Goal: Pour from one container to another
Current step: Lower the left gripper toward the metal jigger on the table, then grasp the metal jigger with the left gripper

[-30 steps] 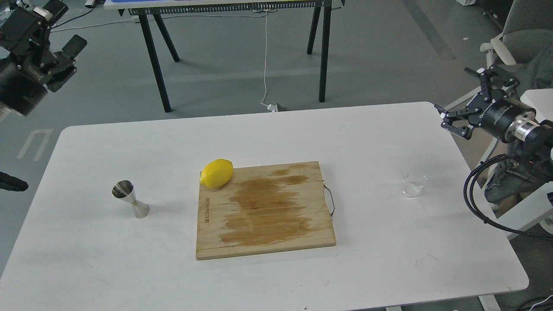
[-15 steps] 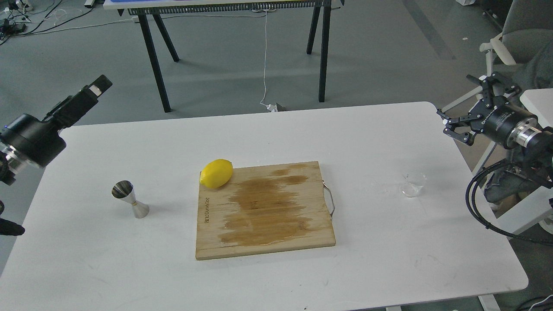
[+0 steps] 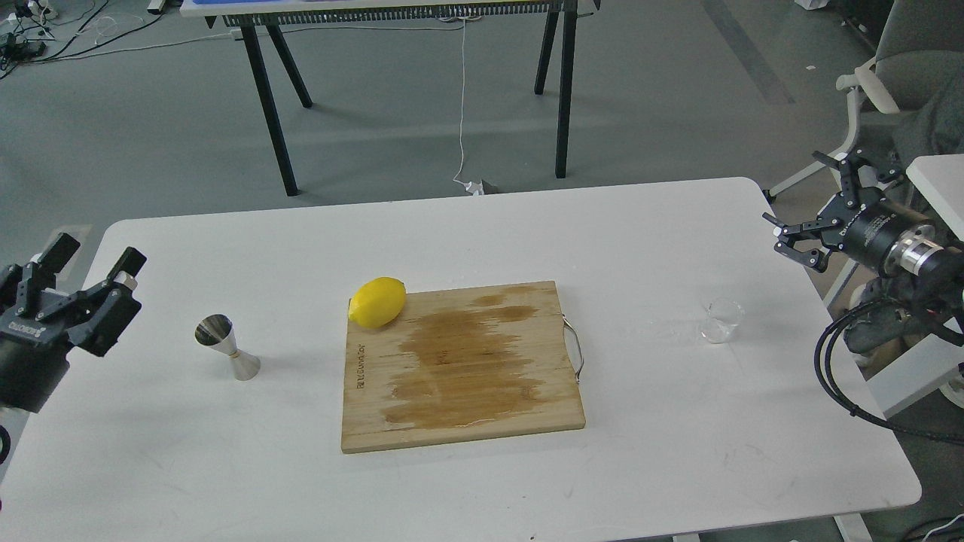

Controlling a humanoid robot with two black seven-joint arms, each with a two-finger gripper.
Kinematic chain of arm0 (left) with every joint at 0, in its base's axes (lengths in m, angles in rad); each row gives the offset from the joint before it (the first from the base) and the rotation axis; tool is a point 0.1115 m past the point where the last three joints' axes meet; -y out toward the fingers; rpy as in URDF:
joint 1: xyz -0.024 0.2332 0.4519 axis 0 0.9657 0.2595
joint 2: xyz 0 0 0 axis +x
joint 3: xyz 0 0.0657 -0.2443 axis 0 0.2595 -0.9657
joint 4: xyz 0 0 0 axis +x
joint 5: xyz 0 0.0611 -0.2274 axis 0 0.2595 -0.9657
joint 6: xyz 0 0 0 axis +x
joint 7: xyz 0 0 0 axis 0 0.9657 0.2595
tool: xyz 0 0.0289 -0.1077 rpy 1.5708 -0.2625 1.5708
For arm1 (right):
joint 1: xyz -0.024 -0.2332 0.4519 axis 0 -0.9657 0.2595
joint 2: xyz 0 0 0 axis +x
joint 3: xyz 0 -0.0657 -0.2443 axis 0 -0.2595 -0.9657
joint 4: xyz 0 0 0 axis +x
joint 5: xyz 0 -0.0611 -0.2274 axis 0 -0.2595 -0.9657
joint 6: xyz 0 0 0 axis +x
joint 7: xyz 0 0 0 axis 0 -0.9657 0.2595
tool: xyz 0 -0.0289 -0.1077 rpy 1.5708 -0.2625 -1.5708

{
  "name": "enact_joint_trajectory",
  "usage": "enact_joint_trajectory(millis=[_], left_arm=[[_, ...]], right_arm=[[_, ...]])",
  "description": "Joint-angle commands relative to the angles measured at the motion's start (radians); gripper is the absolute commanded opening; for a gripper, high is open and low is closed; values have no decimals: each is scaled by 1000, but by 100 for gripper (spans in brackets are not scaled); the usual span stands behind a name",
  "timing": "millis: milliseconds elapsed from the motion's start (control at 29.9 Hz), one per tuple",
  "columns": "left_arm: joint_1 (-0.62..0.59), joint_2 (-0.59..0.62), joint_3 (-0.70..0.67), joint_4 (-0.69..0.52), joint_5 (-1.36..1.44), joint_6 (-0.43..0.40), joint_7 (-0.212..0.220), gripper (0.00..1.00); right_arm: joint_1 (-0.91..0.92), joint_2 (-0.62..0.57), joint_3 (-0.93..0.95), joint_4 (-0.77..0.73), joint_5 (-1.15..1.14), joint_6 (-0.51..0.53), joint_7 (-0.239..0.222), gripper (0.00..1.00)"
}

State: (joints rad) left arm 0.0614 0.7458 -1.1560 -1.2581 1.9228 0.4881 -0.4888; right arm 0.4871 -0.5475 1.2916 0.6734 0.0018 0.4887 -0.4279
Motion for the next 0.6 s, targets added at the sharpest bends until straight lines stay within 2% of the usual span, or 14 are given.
enact_joint_trajectory(millis=[0, 267, 568], left_arm=[[64, -8, 2, 2, 16, 1, 0, 99], [86, -95, 113, 46, 96, 1, 0, 99], [77, -232, 130, 163, 174, 1, 0, 99]], right_arm=[[-2, 0, -2, 0, 0, 0, 0, 100], [-2, 0, -2, 0, 0, 0, 0, 100], [-9, -5, 2, 2, 0, 0, 0, 100]])
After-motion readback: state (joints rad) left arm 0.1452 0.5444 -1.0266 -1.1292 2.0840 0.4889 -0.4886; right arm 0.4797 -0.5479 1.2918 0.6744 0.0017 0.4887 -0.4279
